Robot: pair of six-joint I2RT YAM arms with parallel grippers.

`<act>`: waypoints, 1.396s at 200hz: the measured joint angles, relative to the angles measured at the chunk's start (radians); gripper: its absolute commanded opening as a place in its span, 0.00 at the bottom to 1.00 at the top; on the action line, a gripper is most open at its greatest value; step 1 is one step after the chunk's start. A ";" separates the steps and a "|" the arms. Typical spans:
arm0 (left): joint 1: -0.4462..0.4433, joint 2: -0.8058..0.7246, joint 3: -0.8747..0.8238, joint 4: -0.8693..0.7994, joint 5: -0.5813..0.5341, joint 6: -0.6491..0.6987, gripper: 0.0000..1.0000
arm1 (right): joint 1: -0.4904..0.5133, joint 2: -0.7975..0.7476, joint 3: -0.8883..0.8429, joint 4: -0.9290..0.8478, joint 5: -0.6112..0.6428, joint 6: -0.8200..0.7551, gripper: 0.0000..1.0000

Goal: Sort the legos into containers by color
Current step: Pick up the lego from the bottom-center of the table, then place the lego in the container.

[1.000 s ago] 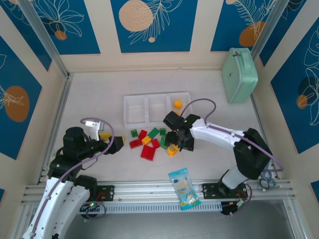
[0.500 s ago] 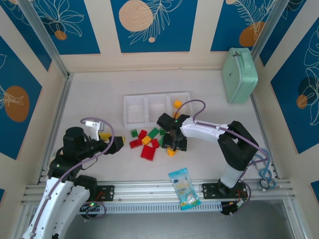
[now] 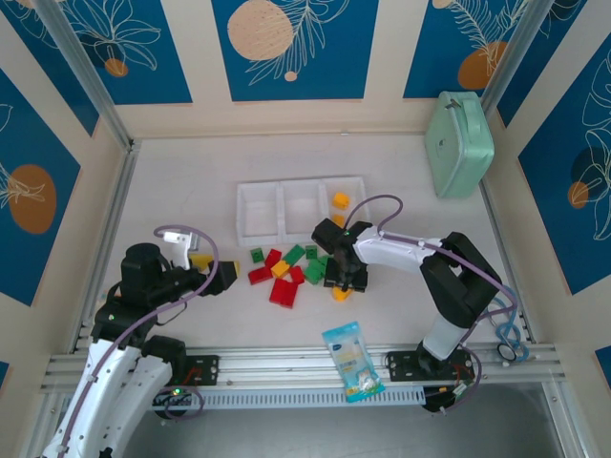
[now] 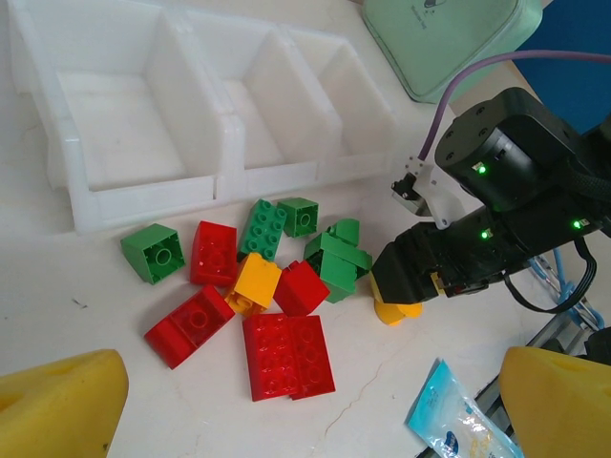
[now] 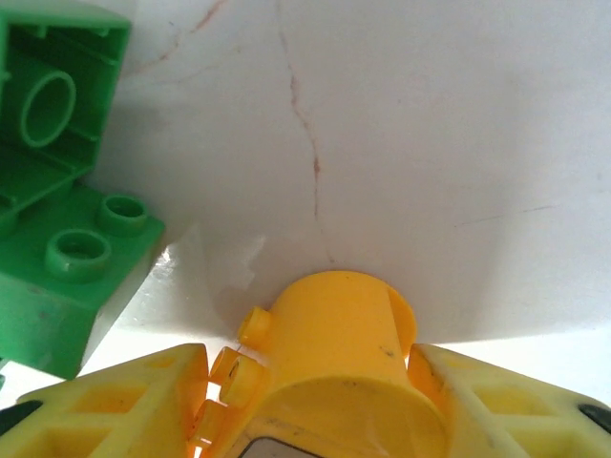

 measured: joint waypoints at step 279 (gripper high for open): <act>0.000 0.013 0.000 0.000 0.000 0.000 0.99 | -0.336 0.052 0.432 0.133 0.026 -0.530 0.39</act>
